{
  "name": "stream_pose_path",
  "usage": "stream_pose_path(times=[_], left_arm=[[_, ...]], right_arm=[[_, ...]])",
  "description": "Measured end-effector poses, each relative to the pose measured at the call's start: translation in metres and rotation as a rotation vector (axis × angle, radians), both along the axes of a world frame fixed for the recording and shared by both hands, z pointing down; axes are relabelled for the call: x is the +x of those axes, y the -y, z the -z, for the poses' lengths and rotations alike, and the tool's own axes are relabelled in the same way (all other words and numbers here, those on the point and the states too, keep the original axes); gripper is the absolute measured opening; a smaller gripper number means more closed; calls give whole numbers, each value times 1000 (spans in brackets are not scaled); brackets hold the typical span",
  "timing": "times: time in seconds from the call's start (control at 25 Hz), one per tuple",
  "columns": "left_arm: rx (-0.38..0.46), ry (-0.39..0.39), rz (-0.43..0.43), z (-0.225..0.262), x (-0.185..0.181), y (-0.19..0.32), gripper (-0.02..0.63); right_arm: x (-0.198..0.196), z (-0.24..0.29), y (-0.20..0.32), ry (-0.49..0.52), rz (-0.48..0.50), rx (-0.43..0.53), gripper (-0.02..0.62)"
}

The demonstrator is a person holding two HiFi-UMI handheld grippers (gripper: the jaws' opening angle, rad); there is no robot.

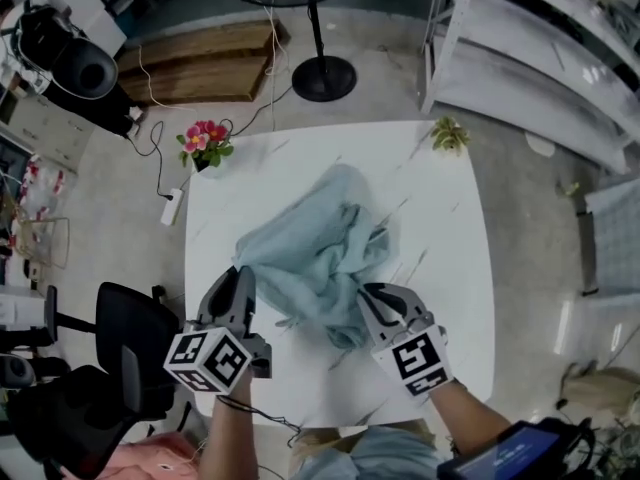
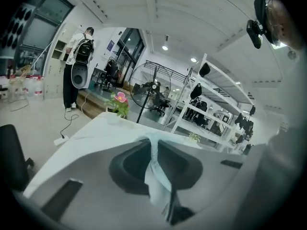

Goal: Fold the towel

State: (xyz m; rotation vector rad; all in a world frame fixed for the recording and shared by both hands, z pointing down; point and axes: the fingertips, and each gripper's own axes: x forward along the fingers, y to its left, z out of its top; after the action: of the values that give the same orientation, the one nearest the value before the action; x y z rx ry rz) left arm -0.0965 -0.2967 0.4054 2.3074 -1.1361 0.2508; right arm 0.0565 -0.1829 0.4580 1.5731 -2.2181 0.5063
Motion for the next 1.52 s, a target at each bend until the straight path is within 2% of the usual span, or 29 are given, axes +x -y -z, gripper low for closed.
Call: stream_pose_path(times=[0.24,0.4,0.52,0.76,0.96,1.16,1.4,1.52], left_arm=[[-42,-12,98,-20,-89,12,48],[-60,19,155,-37,-143,15,49],[-72,62,182,-52,-170,10,49],[-122,119,160,-83,-173,-11,62],[-136,80,160,-84,-167,-21,156],[-115,90,156,-78,-173,-31,258],[-97,126,185,-73,-190,-51,273],[-91,116,200,-59,-183,-60,273]], right_arm=[[-26,2,2,-31,-73,-22,40],[-53,0,3,-40,-81,-29,41],[-68,-5,4,-53,-68,-40,41],[-69,-19,13,-92,-56,-63,45],[-66,-32,23,-86,-39,-90,57],[-68,-44,31,-46,-36,-112,76],[-68,-44,40,-45,-30,-104,86],[-60,-38,45,-55,-32,-89,87]])
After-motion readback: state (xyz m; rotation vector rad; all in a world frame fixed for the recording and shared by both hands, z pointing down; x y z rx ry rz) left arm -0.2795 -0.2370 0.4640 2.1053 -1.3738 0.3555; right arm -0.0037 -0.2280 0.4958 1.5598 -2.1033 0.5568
